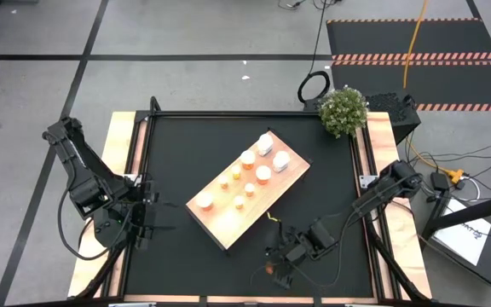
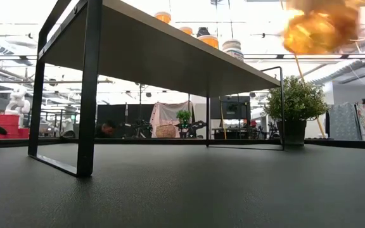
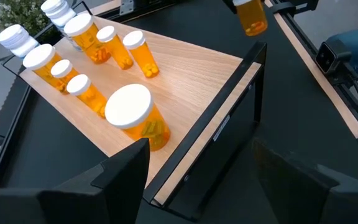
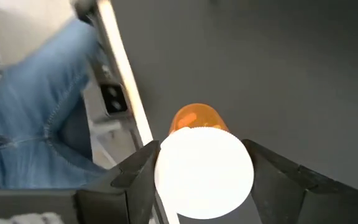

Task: Pick and place medicine bottles onto shelf by color
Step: Put the large orange pill bottle on the shelf

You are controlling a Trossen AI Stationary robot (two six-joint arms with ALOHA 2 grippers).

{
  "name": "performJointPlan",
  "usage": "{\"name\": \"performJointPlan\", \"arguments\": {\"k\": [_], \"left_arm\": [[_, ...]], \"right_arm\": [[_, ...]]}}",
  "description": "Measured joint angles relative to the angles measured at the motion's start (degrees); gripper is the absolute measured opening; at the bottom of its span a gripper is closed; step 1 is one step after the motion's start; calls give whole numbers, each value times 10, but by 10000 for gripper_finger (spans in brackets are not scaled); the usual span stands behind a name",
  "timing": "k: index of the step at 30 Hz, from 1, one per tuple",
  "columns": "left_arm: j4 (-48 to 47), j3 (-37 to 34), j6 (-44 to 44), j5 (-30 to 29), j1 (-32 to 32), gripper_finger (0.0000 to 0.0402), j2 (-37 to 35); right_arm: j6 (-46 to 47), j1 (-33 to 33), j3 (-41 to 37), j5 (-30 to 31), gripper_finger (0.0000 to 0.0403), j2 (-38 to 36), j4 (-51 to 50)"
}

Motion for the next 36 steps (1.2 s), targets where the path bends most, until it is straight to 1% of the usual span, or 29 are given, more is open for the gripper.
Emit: {"name": "performJointPlan", "arguments": {"k": [6, 12, 15, 20, 27, 36], "left_arm": [[0, 0, 0, 0, 0, 280, 0], [0, 0, 4, 0, 0, 280, 0], [0, 0, 5, 0, 0, 280, 0], [0, 0, 8, 0, 0, 280, 0], [0, 0, 9, 0, 0, 280, 0], [0, 0, 26, -1, 8, 280, 0]], "right_arm": [[-72, -17, 62, 43, 207, 0, -5], [-116, -41, 126, 59, 207, 0, -51], [-148, -55, 156, 63, 207, 0, -59], [-206, -75, 198, 87, 207, 0, -59], [-282, -102, 225, 103, 207, 0, -12], [-336, -142, 240, 105, 206, 0, 8]]}}
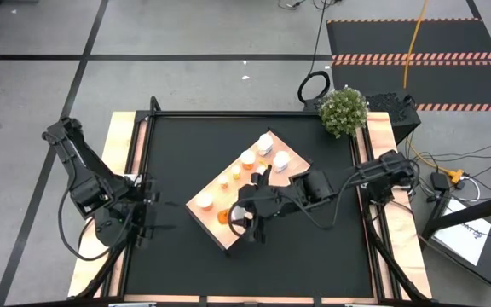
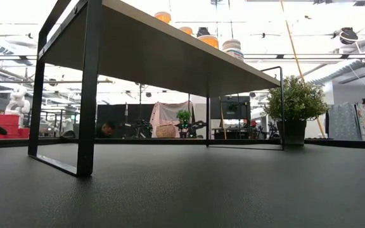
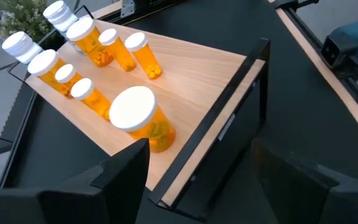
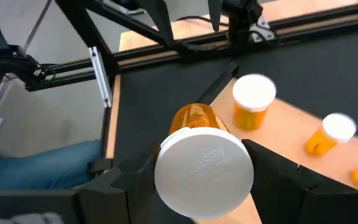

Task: Pick and place medicine bottles onto shelf by color
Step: Put the large orange pill bottle on the shelf

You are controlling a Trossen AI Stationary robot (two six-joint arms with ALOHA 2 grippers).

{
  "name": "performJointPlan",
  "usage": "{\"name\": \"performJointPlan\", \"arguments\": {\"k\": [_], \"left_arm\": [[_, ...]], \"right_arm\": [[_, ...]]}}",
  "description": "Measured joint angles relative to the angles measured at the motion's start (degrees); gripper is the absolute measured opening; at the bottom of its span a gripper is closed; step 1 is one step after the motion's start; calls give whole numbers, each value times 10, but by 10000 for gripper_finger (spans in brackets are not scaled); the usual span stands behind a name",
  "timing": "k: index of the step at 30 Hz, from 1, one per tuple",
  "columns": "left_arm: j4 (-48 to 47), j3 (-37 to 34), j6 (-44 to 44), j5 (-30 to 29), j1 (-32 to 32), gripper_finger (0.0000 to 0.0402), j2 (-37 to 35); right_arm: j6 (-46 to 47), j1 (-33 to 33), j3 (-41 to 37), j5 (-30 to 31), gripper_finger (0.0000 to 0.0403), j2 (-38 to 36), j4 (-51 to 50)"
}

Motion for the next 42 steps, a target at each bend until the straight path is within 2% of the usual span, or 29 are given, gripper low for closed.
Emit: {"name": "performJointPlan", "arguments": {"k": [7, 14, 22, 28, 36, 42], "left_arm": [[0, 0, 10, -1, 31, 280, 0], [0, 0, 4, -1, 50, 280, 0], [-2, 0, 8, 0, 53, 280, 0], [-2, 0, 12, 0, 53, 280, 0], [-2, 0, 13, 0, 53, 280, 0], [-1, 0, 13, 0, 53, 280, 0]], "right_arm": [[-67, -13, 0, 0, 206, 4, 35], [-115, -8, 0, 0, 206, 46, 56], [-117, -11, -1, 0, 210, 86, 24], [-125, -14, -1, 0, 211, 87, -21], [-172, -13, -1, -3, 212, 87, -30], [-88, -27, -1, -9, 212, 87, -23]]}}
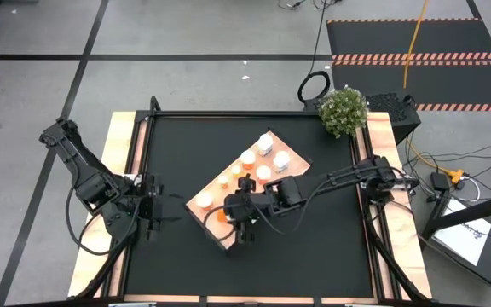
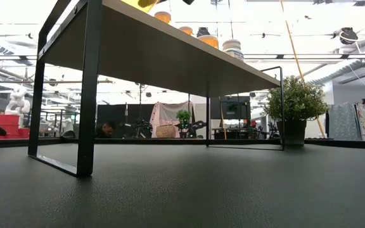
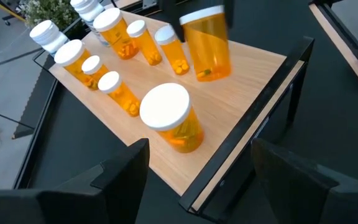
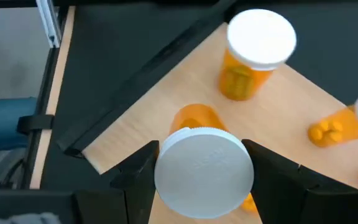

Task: Pick and place medicine bottles onto shelf by color
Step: Put the large orange pill bottle on the shelf

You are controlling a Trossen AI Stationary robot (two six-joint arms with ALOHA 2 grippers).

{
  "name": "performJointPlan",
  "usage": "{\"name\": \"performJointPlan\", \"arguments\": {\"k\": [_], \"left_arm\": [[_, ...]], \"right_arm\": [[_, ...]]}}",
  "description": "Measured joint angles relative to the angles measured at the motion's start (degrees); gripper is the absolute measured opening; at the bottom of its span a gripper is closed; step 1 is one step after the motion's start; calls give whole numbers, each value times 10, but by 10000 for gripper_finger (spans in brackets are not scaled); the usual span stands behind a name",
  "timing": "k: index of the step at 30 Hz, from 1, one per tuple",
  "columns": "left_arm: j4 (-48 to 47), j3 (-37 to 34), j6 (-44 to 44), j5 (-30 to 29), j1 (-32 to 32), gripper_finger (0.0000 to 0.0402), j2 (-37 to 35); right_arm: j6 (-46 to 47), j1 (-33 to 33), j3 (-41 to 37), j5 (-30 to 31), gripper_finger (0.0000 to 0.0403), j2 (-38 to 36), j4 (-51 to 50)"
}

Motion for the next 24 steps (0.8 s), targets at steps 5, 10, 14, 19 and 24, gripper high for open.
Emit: {"name": "performJointPlan", "arguments": {"k": [5, 10, 14, 19, 24], "left_arm": [[1, 0, 2, 0, 2, 280, 0], [1, 0, 6, 0, 19, 280, 0], [1, 0, 5, 1, 33, 280, 0], [1, 0, 5, 1, 38, 280, 0], [-3, 0, 5, 2, 37, 280, 0]], "right_arm": [[-1, -13, 0, -39, 212, 0, 4], [5, -43, 1, -87, 212, 2, -13], [-28, -45, 1, -82, 212, 3, -16], [-50, -41, 1, -72, 212, 5, 3], [-59, -35, -2, -72, 212, 5, 6]]}}
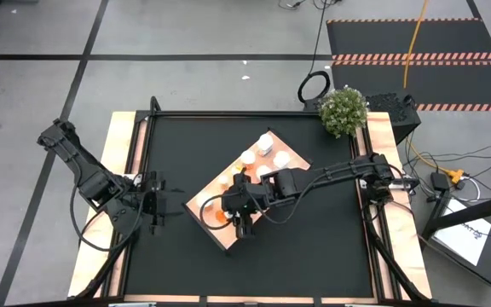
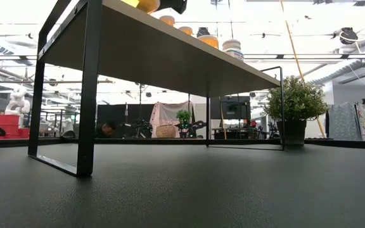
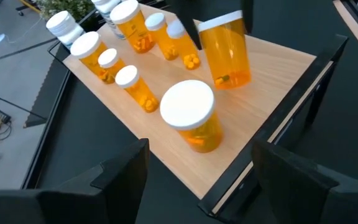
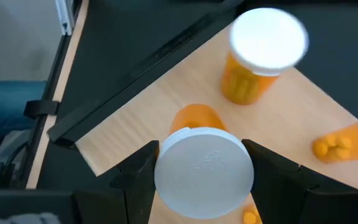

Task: Pick and place medicine bottles onto shelf by color
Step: Put the large orange pill bottle on the shelf

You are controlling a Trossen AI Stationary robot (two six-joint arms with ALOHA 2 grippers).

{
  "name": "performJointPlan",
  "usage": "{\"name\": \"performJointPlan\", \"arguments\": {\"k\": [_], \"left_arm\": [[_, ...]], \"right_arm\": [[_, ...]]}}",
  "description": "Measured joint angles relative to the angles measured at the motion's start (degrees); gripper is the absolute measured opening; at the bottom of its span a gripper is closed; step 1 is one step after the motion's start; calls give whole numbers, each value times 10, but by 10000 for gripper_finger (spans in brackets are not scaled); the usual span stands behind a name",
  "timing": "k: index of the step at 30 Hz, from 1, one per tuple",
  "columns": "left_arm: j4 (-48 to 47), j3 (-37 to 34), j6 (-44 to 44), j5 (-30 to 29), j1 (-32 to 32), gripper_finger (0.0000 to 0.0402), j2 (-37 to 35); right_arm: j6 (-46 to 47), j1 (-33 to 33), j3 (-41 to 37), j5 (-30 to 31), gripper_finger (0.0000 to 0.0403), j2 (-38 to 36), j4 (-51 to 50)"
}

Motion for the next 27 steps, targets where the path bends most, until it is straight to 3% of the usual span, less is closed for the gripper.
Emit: {"name": "performJointPlan", "arguments": {"k": [14, 27], "left_arm": [[0, 0, -1, 1, 0, 280, 0], [0, 0, -3, 1, 0, 280, 0]], "right_arm": [[-41, 17, -8, 3, 213, 0, 22], [-51, 15, -8, 4, 237, 0, 35]]}}
